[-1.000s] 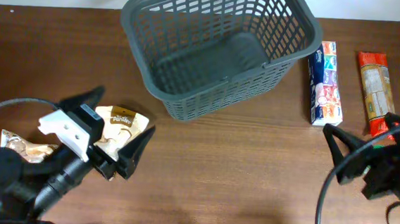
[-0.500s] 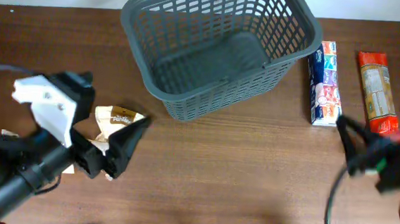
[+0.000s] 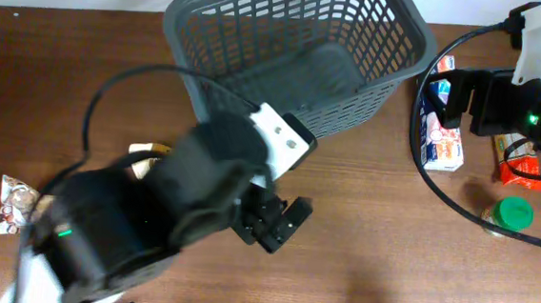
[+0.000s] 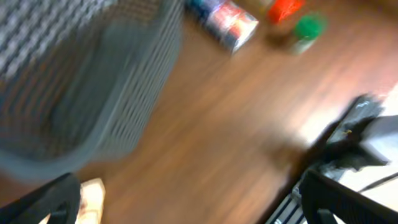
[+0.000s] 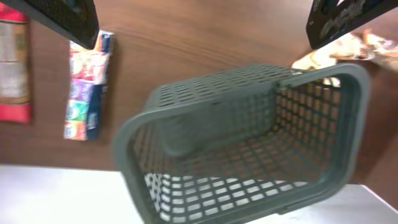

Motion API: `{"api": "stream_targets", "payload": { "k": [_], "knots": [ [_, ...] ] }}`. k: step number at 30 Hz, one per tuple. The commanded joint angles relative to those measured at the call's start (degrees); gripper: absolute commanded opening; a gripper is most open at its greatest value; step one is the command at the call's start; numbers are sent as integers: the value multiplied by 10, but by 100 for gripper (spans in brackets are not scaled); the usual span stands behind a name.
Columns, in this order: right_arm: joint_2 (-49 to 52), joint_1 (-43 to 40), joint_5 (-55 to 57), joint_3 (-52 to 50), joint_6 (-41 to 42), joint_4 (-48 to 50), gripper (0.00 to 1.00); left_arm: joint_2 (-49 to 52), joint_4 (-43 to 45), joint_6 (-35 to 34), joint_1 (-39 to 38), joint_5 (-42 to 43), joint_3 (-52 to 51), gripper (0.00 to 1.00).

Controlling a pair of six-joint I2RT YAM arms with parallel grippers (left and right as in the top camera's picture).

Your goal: Pack container

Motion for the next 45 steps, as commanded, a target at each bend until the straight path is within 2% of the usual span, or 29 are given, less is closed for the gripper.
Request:
{"api": "stream_targets", "payload": {
  "k": [1, 6, 13, 22, 27, 34, 35, 37, 38, 39, 40, 41, 42, 43, 44, 45],
  "knots": [
    [5, 5, 32, 19, -50, 7, 99, 21, -55, -117, -15, -116, 5, 99],
    [25, 5, 31, 19, -90, 31, 99, 61, -110, -120, -15, -58, 5, 99],
    [52, 5, 30, 19, -90, 76, 99, 103, -106, -120, -15, 17, 5, 99],
    [110, 5, 29, 19, -88, 168, 99, 156, -104, -115, -14, 9, 5, 99],
    [150, 6, 17, 19, -62, 229, 99, 177, -100, -111, -14, -55, 5, 99],
    [223, 14, -18, 19, -61, 230, 99, 196, -87, -117, -14, -72, 5, 100],
    [234, 21, -16, 19, -57, 225, 97, 198, -87, -118, -14, -72, 5, 90],
    [247, 36, -12, 19, -57, 217, 84, 201, -89, -118, -14, -72, 4, 64],
    [253, 44, -7, 19, -57, 212, 73, 202, -90, -118, -14, -72, 4, 53],
    [256, 55, 5, 19, -57, 206, 57, 202, -91, -118, -14, -72, 4, 32],
    [259, 67, 25, 19, -57, 201, 47, 203, -92, -118, -14, -72, 4, 12],
    [261, 79, 50, 19, -57, 196, 37, 205, -93, -118, -14, -72, 4, 2],
    [261, 92, 77, 19, -57, 193, 31, 205, -93, -126, -14, -73, 4, 2],
    [261, 105, 107, 19, -57, 193, 20, 206, -93, -139, -14, -73, 4, 2],
    [261, 124, 152, 19, -57, 195, 4, 206, -92, -163, -14, -76, 3, 2],
    [261, 136, 186, 19, -48, 197, 4, 206, -92, -180, -14, -79, 2, 2]
  ]
}}
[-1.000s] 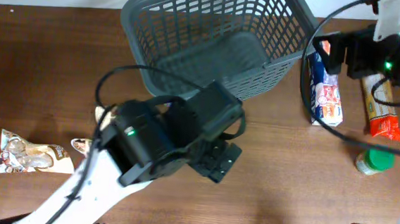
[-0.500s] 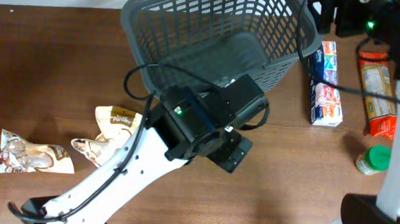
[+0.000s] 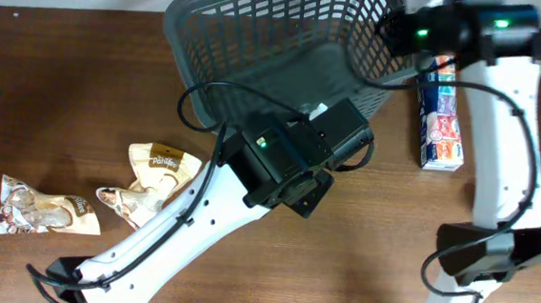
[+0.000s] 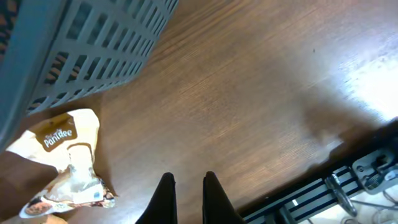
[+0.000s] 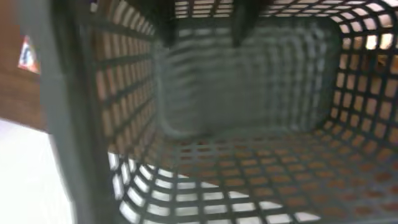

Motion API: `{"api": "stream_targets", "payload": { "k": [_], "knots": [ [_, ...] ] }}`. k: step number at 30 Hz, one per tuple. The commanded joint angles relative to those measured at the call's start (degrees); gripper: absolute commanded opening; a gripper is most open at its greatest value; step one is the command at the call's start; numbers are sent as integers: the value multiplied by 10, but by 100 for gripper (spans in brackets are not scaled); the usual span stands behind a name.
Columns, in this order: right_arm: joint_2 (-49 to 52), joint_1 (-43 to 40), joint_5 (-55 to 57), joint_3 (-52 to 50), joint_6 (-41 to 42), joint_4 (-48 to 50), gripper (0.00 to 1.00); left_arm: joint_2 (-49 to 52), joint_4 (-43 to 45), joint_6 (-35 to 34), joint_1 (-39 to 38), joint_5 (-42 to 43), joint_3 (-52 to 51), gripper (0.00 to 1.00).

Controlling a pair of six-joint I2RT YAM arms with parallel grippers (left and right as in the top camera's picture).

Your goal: Pack container

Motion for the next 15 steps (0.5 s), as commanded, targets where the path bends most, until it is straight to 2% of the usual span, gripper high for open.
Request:
{"api": "stream_targets", "payload": {
  "k": [1, 4, 8, 15],
  "knots": [
    [-6, 51, 156, 7, 33, 7, 4, 3, 0, -65, -1, -15, 1, 2],
    [-6, 71, 211, 7, 81, 10, 4, 3, -1, -94, -1, -15, -6, 2],
    [-6, 75, 223, 6, 82, 8, 4, 4, 5, -141, -1, -15, -27, 2],
    [-6, 60, 257, 6, 56, 12, 4, 4, 55, -157, -2, -7, -69, 2]
  ]
}}
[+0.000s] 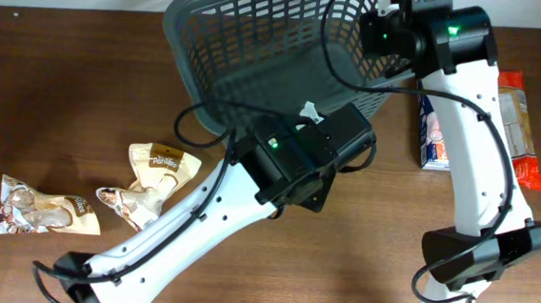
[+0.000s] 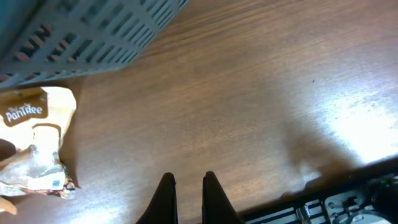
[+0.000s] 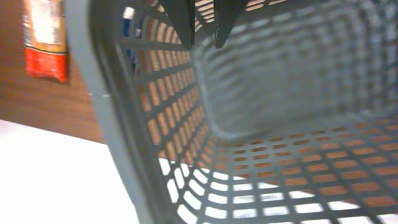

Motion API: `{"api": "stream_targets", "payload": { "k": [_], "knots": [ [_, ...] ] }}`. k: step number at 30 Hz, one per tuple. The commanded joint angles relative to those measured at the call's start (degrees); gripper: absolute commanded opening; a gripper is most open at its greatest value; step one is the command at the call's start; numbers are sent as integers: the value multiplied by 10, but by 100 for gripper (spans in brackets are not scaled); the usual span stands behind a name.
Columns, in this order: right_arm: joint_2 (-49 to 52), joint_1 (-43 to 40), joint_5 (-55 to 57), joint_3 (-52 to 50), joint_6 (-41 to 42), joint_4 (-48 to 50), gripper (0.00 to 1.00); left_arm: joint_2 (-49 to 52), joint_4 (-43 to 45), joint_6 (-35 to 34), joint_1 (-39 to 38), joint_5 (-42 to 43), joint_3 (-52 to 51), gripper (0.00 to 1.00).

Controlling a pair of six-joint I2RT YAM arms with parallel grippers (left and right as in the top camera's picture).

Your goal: Pack container

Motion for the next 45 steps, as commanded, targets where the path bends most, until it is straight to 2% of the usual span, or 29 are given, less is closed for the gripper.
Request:
{"api": "stream_targets", "payload": {
  "k": [1, 10, 18, 24, 36, 45],
  "knots": [
    [-6, -10, 34, 6, -15, 10, 4, 4, 5, -24, -2, -4, -16, 2],
    [9, -29, -16, -2, -74, 30, 4, 3, 12, -51, -2, 10, -16, 2],
    [41, -36, -49, -2, -77, 3, 4, 3, 10, -52, -2, 10, -16, 2],
    [66, -36, -55, -2, -76, -21, 4, 3, 11, -52, -2, -23, -16, 2],
    [69, -36, -65, -2, -70, -46, 4, 3, 69, -72, 2, -45, -22, 2],
    [69, -36, -65, -2, -70, -57, 4, 4, 67, -71, 33, -60, -35, 1]
  ]
}}
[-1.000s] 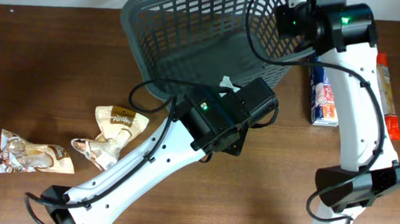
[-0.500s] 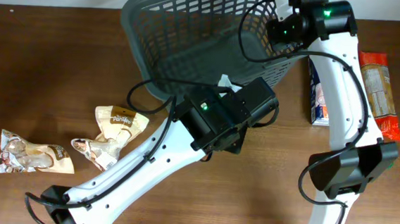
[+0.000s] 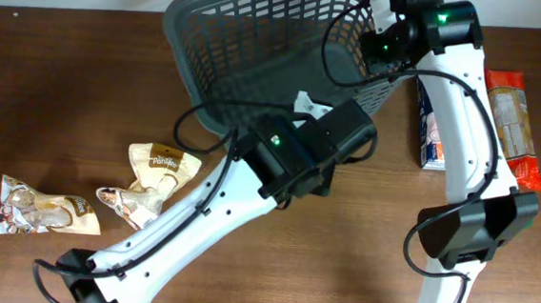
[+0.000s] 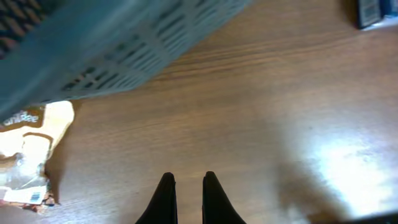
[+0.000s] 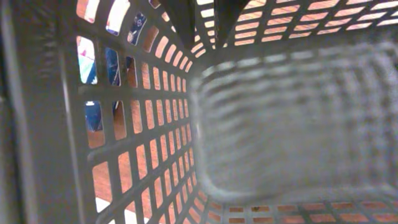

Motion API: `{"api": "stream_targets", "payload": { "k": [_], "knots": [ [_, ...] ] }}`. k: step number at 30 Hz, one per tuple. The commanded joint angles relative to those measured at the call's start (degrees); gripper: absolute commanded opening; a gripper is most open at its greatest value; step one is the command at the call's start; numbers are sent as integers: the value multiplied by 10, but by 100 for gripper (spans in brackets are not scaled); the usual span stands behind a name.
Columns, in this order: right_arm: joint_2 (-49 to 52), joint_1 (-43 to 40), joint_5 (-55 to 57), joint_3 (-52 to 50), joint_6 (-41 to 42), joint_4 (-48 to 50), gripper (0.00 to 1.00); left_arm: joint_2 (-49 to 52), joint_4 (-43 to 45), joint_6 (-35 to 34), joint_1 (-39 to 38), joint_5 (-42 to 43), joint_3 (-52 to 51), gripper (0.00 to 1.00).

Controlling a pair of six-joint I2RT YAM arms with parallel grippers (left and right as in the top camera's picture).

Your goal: Pack container

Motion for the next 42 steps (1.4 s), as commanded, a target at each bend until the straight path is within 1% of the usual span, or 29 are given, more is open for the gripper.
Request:
{"api": "stream_targets", "payload": {
  "k": [1, 8, 19, 26, 42],
  "knots": [
    [0, -2, -7, -1, 4, -4, 4, 4, -3, -10, 19, -17, -5, 2],
    [0, -2, -8, -1, 4, -12, 4, 4, -3, -9, 45, -50, -5, 2],
    [0, -2, -25, 0, 4, -28, 4, 4, -2, -5, 52, -84, -19, 2],
    [0, -2, -25, 0, 4, -35, 4, 4, 2, -5, 79, -85, -59, 2],
    [0, -2, -24, 0, 4, -53, 4, 4, 8, -5, 140, -85, -60, 2]
  ]
}}
